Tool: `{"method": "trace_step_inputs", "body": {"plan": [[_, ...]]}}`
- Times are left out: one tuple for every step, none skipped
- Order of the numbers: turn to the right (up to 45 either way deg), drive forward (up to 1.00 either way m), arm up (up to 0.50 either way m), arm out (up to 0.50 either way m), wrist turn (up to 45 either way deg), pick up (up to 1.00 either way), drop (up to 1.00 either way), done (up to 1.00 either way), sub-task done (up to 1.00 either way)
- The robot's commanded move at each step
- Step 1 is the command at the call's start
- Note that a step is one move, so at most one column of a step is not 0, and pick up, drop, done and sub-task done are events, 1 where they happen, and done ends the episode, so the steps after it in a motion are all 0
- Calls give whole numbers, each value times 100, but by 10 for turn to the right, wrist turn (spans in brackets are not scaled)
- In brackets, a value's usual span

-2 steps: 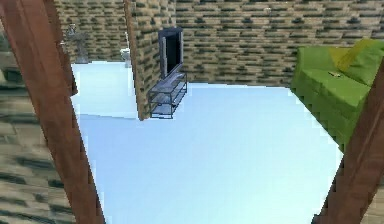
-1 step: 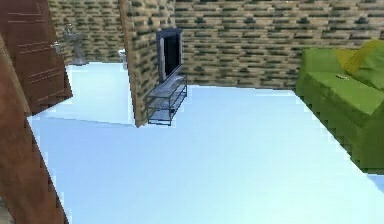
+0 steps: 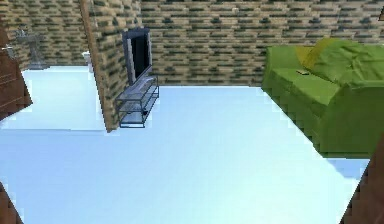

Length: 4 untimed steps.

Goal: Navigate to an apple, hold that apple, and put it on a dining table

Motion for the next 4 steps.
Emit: {"method": "trace_step_inputs", "body": {"plan": [[0, 75, 0, 0, 0, 0, 0, 0, 0], [360, 0, 0, 0, 0, 0, 0, 0, 0], [0, 55, 0, 0, 0, 0, 0, 0, 0], [90, 0, 0, 0, 0, 0, 0, 0, 0]]}}
